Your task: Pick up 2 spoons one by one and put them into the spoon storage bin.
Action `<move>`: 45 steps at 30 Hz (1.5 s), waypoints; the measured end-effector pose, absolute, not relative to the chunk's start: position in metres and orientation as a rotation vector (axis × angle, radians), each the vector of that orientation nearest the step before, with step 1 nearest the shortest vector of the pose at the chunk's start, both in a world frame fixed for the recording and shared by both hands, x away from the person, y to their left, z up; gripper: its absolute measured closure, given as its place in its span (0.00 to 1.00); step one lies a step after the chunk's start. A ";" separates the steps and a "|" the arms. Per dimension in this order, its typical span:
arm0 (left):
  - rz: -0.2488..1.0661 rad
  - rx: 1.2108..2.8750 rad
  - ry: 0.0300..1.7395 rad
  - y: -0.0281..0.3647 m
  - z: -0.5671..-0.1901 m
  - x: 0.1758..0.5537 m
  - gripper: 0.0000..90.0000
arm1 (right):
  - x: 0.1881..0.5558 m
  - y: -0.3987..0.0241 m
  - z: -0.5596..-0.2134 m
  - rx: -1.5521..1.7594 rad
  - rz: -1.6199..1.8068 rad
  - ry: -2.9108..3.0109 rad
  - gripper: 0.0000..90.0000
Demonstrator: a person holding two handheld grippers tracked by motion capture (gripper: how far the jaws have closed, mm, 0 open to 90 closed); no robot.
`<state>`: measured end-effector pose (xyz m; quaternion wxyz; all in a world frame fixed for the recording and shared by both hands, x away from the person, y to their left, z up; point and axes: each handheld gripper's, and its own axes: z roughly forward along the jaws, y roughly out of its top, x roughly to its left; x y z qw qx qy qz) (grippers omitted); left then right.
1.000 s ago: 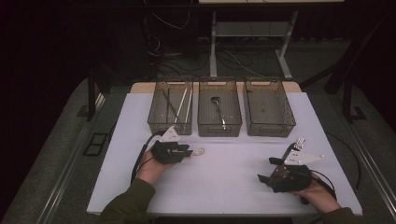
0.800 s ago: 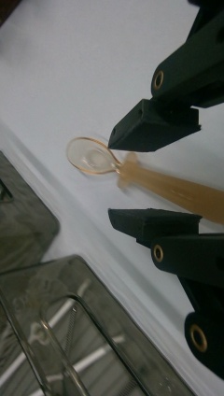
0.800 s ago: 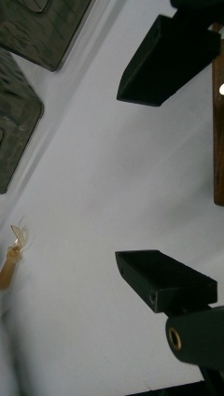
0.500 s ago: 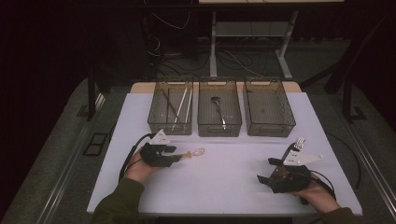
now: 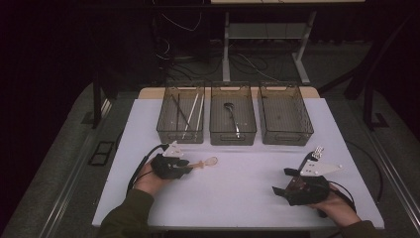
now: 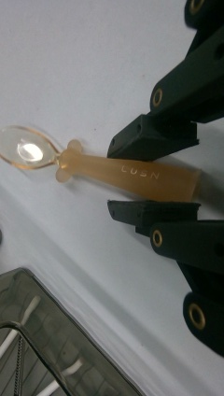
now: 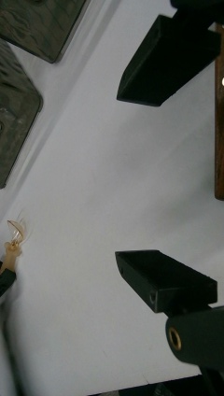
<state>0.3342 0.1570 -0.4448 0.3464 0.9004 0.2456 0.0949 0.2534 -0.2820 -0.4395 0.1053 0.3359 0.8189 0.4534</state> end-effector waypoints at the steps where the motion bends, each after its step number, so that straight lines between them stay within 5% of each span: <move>1: 0.246 2.337 0.635 0.157 -0.445 0.334 0.78 | 0.253 -0.282 -0.440 0.991 1.337 2.413 0.21; 28: 0.155 2.216 0.755 0.153 -0.431 0.333 0.82 | 0.254 -0.281 -0.439 0.985 1.339 2.414 0.21; 45: 0.164 2.103 0.636 0.122 -0.392 0.342 0.82 | 0.254 -0.282 -0.439 1.008 1.361 2.399 0.21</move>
